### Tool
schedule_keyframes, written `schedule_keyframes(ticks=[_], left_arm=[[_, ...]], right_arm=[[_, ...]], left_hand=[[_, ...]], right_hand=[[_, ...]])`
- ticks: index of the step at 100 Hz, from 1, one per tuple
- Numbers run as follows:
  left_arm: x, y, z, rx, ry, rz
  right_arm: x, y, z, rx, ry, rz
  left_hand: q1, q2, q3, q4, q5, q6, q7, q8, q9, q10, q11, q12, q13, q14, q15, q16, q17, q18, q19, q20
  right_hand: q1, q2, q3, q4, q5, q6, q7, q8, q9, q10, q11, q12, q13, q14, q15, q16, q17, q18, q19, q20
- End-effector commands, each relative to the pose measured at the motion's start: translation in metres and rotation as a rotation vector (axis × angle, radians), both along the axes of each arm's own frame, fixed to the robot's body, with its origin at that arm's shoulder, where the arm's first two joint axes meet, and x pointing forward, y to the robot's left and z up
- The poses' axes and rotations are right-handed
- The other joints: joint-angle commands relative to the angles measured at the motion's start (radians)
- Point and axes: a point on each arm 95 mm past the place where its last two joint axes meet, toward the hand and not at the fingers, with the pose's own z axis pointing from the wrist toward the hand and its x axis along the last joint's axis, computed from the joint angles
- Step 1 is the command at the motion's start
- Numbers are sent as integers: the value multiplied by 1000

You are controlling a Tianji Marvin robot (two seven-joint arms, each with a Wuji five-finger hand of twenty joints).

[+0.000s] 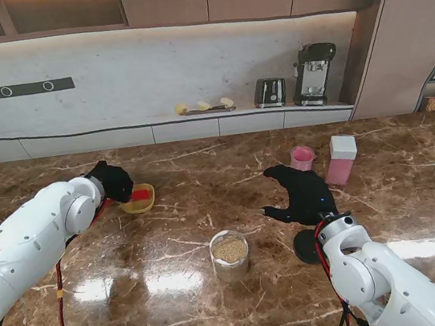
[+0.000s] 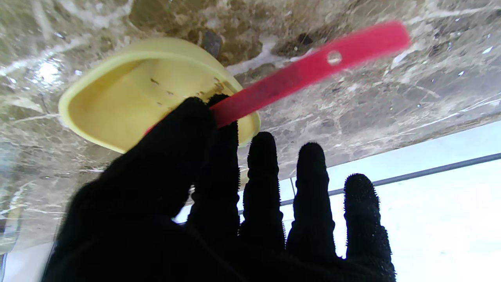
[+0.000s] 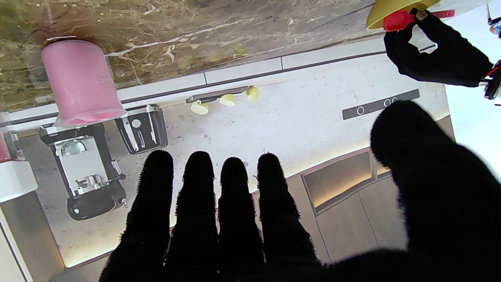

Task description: Measure grain into the airtight container

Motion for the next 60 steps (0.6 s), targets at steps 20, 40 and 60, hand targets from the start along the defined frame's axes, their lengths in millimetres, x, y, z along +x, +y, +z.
schedule_keyframes(ticks=[20, 40, 60], left_arm=[[1, 0, -4, -1, -9, -22], [3, 0, -4, -10, -32, -33], [3, 0, -2, -18, -48, -35]], right_arm=[[-1, 0, -6, 0, 24, -1], [-1, 0, -6, 2, 21, -3], [-1, -1, -7, 5, 20, -3]], left_hand=[[-49, -104, 96, -15, 117, -114, 14, -73, 163, -7, 5, 27, 101, 15, 25, 0, 13, 50, 40, 11], [-39, -112, 87, -18, 138, -134, 81, -60, 173, -9, 4, 82, 107, 14, 32, 8, 37, 42, 80, 27], [-39, -47, 84, -16, 87, -150, 93, 105, 105, -20, -14, 75, 73, 7, 25, 5, 34, 21, 96, 29]], right_hand=[[-29, 14, 26, 18, -1, -19, 1, 0, -27, 3, -2, -4, -1, 18, -1, 13, -5, 22, 27, 28], [-29, 14, 26, 18, -2, -20, 1, 0, -27, 2, -3, -4, -1, 19, -1, 13, -5, 22, 30, 34], [-34, 18, 26, 19, -2, -20, 0, 0, -28, 3, -4, -5, -2, 20, -2, 14, -4, 21, 29, 38]])
